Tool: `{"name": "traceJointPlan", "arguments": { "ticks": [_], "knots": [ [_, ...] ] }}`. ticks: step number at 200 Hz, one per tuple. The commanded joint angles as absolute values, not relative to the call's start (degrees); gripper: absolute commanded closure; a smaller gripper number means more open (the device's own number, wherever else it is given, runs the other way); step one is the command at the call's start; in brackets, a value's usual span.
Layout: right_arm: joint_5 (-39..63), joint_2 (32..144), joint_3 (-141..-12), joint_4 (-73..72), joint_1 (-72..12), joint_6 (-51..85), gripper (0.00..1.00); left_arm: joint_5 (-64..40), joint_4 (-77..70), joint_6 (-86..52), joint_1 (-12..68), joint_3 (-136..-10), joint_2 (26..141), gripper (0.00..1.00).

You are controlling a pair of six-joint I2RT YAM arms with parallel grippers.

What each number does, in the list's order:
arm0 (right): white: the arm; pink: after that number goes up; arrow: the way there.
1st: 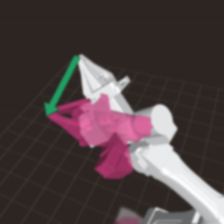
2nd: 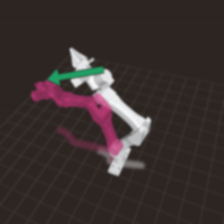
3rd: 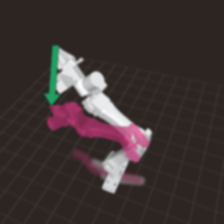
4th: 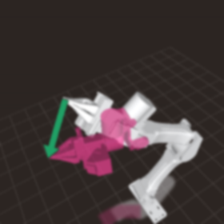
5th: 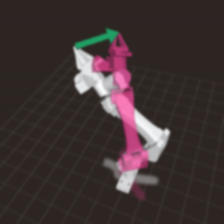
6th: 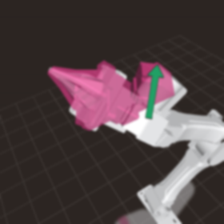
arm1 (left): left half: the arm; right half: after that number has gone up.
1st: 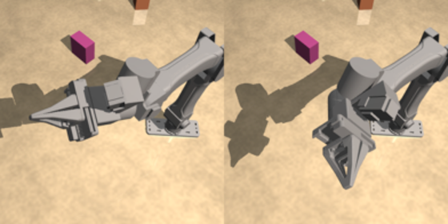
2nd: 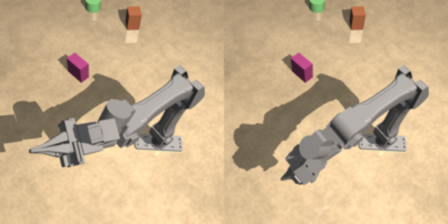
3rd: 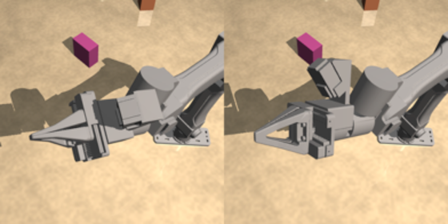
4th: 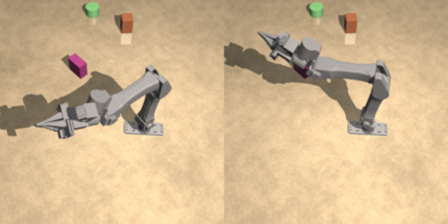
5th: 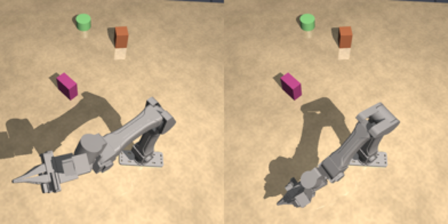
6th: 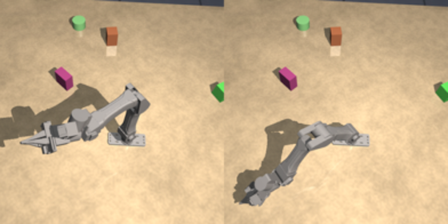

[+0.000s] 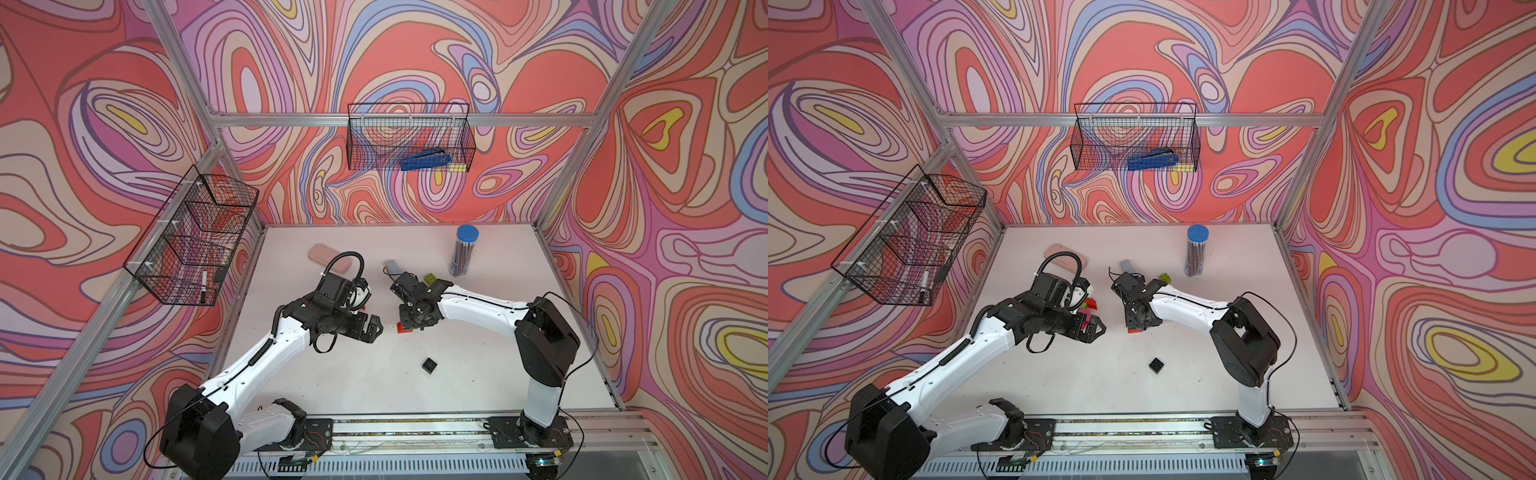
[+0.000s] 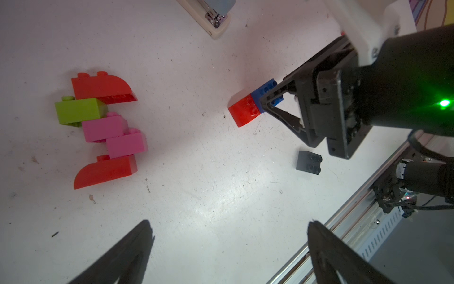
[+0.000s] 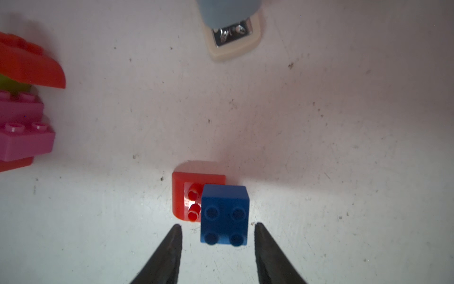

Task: Assemble the letter s with lego
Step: Assemble the lego brick with the lego brick, then pick up the lego brick from the center of the board.

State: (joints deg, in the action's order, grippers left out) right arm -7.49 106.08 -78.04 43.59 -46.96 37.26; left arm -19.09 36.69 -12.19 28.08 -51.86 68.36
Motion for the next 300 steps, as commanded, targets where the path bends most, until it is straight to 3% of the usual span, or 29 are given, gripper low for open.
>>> {"name": "traceJointPlan", "arguments": {
  "ticks": [1,121,237,300],
  "knots": [
    [-8.08,100.18,-76.58,44.04,-47.03,37.04,0.48,-20.08,37.88,-11.51,27.73,-51.85,68.34,0.00],
    [-4.95,83.37,-54.45,43.57,-57.66,33.93,0.45,-24.79,39.19,-14.19,27.72,-51.42,66.24,0.00],
    [-5.67,89.14,-50.54,38.70,-57.72,27.68,0.46,-27.92,38.15,-18.97,27.69,-46.54,61.11,0.00],
    [-6.40,91.15,-50.76,38.80,-57.71,27.38,0.54,-28.15,38.23,-18.98,27.72,-46.52,61.26,0.00]
  ]
}}
